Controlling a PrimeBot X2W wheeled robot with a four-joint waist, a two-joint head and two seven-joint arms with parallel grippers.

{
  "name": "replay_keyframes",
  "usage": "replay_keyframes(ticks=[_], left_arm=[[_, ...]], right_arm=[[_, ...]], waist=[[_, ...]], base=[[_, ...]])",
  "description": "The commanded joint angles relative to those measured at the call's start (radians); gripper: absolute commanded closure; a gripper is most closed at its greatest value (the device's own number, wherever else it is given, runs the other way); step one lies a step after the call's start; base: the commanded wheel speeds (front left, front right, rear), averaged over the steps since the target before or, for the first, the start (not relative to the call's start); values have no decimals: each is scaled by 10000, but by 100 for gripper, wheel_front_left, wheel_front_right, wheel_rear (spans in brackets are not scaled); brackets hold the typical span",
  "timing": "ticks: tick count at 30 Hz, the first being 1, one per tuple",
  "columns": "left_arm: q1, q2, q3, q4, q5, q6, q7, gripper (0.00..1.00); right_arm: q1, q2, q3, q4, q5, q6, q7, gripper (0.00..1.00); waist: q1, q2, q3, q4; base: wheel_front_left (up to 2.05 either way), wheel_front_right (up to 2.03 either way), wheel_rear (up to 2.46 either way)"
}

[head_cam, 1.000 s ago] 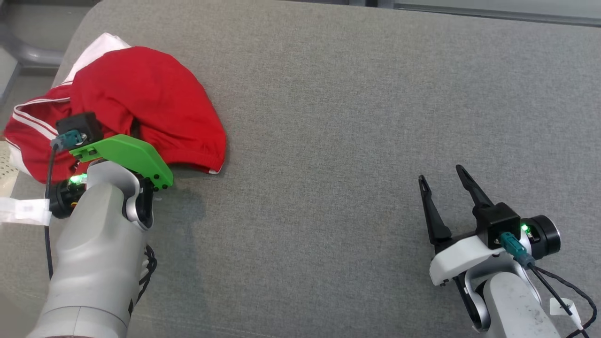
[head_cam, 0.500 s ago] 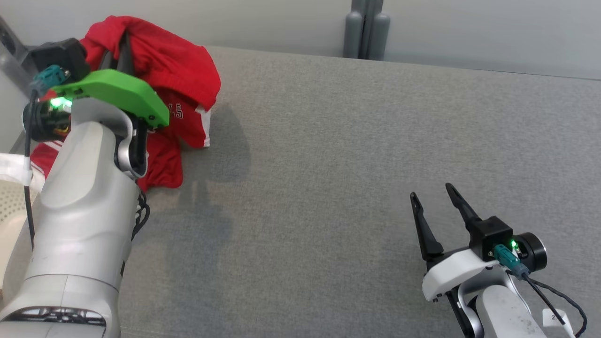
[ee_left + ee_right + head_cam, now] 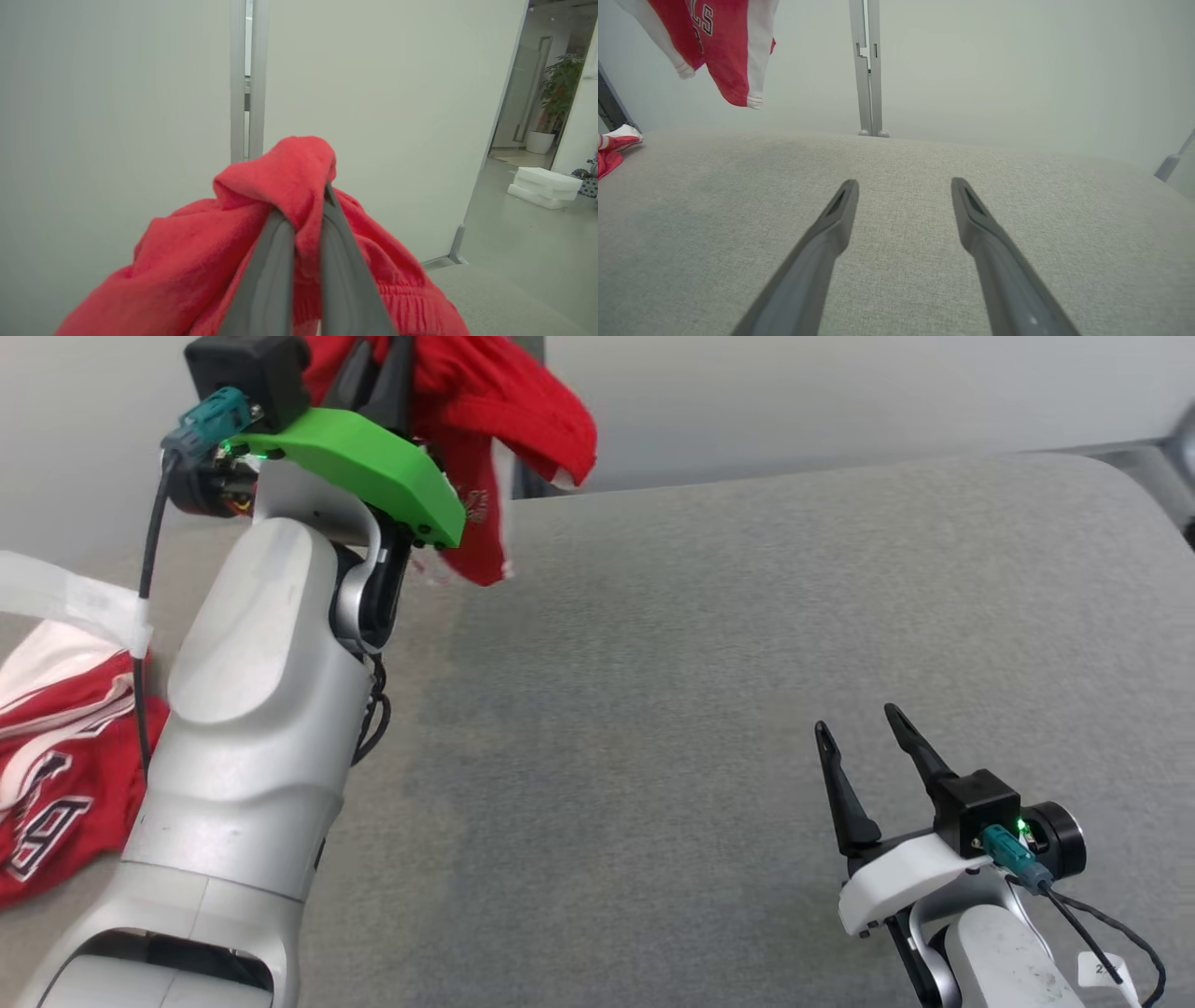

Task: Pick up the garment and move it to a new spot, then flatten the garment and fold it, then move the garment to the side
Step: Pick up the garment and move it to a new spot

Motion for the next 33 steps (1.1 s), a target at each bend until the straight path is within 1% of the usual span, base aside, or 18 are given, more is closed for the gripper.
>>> replay_keyframes(ticks=[1, 5, 7, 12, 16, 18, 24, 28, 29, 30, 33], left_arm=[[119, -43, -178, -229, -1, -65, 0, 100], [252, -102, -718, -774, -220, -228, 78, 100], [325, -120, -1181, -1051, -194, -324, 99, 100], [716, -113, -2212, -1126, -242, -404, 255, 100], [1047, -86, -2607, -537, -67, -310, 267, 100], [1234, 72, -2729, -56, -29, -331, 272, 100], [1806, 404, -2735, 1566, -194, -272, 152, 100], [2056, 417, -2707, 2347, -254, -201, -104, 100], [2099, 379, -2711, 2519, -265, -208, -193, 73], [2128, 336, -2735, 2653, -255, -233, -323, 0], [2296, 202, -2636, 2898, -491, -287, -656, 0]], right_arm=[[-76, -3, -9, -27, 24, -13, -65, 0], [-129, -6, -148, -70, 71, -15, -58, 0], [-139, -1, -233, -102, 82, -13, -63, 0], [-190, 0, -325, -176, 179, -15, -74, 0], [-216, 3, -244, -288, 353, -13, -75, 0], [-237, -3, -214, -305, 431, -13, -73, 0], [-282, -3, -235, -389, 492, -13, -73, 0], [-294, -2, -241, -381, 454, -13, -74, 0], [-294, -4, -228, -378, 461, -13, -74, 0], [-299, -5, -208, -369, 468, -13, -74, 0], [-297, -9, -217, -332, 455, -15, -74, 0]], waist=[[0, -1, 87, -1803], [0, -1, 359, -2569], [0, -1, 488, -2809], [0, -1, 753, -3050], [0, -1, 963, -3001], [0, -1, 1072, -2913], [0, -1, 1313, -2507], [0, -1, 1317, -2197], [0, -1, 1301, -2114], [0, -1, 1279, -2036], [0, -1, 1185, -1817]], base=[[0, 0, 0], [0, 0, 0], [0, 0, 0], [0, 0, 0], [0, 0, 0], [0, 0, 0], [0, 0, 0], [0, 0, 0], [0, 0, 0], [0, 0, 0], [0, 0, 0]])
